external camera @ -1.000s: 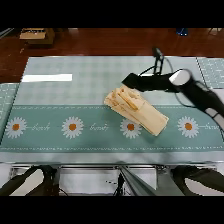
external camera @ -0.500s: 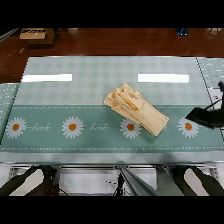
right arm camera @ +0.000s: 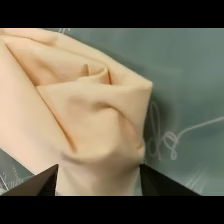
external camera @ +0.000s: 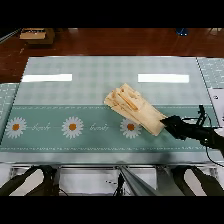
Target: Fold the shirts.
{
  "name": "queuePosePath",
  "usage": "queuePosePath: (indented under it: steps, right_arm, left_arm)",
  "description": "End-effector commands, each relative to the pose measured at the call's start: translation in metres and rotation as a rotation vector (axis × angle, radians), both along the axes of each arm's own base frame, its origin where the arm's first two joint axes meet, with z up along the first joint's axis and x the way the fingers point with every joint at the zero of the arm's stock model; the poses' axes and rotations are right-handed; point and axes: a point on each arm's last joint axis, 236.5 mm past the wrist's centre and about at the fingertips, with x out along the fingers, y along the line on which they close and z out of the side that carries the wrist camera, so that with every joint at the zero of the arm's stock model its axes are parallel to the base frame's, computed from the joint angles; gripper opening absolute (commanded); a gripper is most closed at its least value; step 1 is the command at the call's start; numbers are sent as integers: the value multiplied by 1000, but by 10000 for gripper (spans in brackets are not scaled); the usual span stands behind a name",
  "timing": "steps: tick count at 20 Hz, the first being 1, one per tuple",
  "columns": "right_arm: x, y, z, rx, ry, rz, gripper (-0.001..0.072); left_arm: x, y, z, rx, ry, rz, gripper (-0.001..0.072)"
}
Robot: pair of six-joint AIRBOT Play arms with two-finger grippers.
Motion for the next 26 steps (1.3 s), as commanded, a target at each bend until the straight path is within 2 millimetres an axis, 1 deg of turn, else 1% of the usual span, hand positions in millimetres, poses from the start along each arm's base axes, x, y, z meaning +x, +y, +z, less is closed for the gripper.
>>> queuePosePath:
  steps: [1,2,3,4,5,6,7,8,9,10,11,12,13,14,15,17,18,19,20,22,24,26]
  right_arm:
    - [12,21,-11,6,8,-64,593]
    - [10,31,-18,10,35,-48,592]
    - [8,42,-24,19,56,-33,565]
    - [7,50,-27,34,67,-27,370]
    - [10,54,-24,48,56,-24,134]
    - [17,58,-11,62,14,0,29]
    - [27,60,7,58,-53,42,29]
    - [39,59,34,48,-136,83,29]
    - [51,54,62,30,-209,106,29]
    - [62,44,94,1,-279,114,29]
    - [69,30,122,-29,-318,99,28]
    - [73,14,145,-76,-336,89,28]
    - [72,-7,165,-148,-335,91,28]
    - [66,-31,179,-231,-311,98,28]
    - [58,-54,190,-310,-279,95,28]
    - [34,-106,206,-455,-182,47,28]
    - [17,-132,210,-518,-115,10,27]
    - [-7,-158,209,-574,-22,-36,28]
    - [-32,-180,205,-609,82,-85,27]
    - [-79,-202,193,-618,263,-146,27]
    - [-114,-216,188,-628,396,-201,27]
    - [-144,-228,186,-642,515,-267,27]
  left_arm:
    - [0,0,0,1,1,1,19]
    - [0,0,0,1,1,1,19]
    - [0,0,-1,1,1,0,19]
    - [0,0,0,1,1,1,19]
    - [0,0,-1,1,1,0,19]
    - [0,0,-1,1,1,0,19]
    - [0,0,-1,1,1,1,19]
    - [0,0,-1,1,1,1,19]
    - [1,1,-1,1,1,3,19]
    - [4,2,-1,-2,1,8,19]
    - [7,3,-3,-5,3,14,19]
    - [12,6,-5,-11,7,22,19]
    - [18,8,-9,-18,14,31,19]
    - [24,11,-13,-24,24,37,19]
    - [30,13,-19,-31,37,43,19]
    - [40,17,-30,-25,48,36,19]
    - [45,19,-36,-30,61,40,19]
    - [50,21,-41,-31,69,41,19]
    - [55,23,-47,-27,70,40,19]
    - [65,27,-57,-36,90,49,19]
    - [74,31,-67,-30,92,50,19]
    - [82,35,-75,-35,101,61,19]
